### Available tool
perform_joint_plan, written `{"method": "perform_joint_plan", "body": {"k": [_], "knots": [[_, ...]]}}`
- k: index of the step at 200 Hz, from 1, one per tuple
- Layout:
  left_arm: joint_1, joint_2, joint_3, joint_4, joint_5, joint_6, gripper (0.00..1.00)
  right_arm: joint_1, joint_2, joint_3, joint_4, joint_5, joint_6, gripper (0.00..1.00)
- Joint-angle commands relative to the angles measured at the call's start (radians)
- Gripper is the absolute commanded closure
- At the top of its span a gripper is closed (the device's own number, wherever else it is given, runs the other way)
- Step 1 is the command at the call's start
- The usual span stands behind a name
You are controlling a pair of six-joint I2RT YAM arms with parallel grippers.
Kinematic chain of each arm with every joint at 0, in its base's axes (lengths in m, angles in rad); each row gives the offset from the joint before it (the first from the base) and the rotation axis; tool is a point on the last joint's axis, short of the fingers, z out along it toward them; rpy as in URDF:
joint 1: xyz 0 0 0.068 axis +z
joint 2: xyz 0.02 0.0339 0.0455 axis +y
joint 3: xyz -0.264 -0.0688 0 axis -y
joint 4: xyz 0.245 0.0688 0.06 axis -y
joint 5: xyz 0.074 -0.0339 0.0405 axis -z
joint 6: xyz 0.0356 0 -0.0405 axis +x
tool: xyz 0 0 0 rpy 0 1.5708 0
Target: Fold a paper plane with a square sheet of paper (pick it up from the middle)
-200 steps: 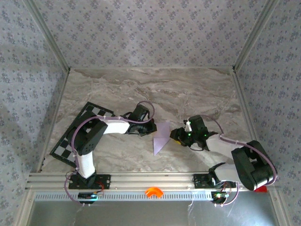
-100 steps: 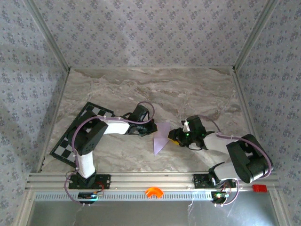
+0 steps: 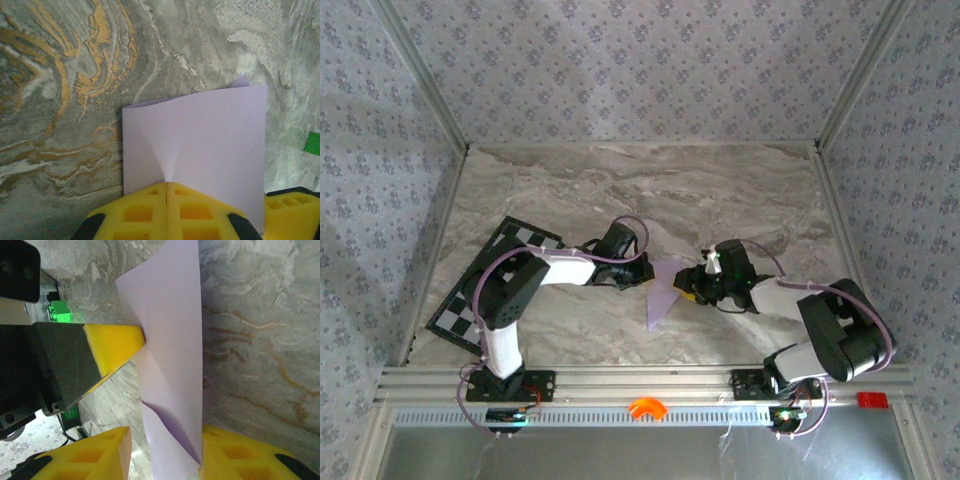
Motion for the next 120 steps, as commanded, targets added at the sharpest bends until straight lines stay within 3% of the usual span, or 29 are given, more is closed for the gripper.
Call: {"method": "perform_joint_plan", "body": {"k": [1,70,120], "knots": [[-0.003,0.019,-0.009,-0.026,0.016,0.009,0.98,-0.015,0.037,0.031,0.035,-0.063,-0.009,0.6],[-0.002,0.011,-0.015,-0.033,0.018,0.015,0.98,-0.045,0.177,0.083,0.13,-0.171,-0.015,0.62],[-0.003,0.007,-0.016,-0.034,0.019,0.016,0.98,-0.056,0.211,0.107,0.084,-0.176,-0.059,0.68]]}}
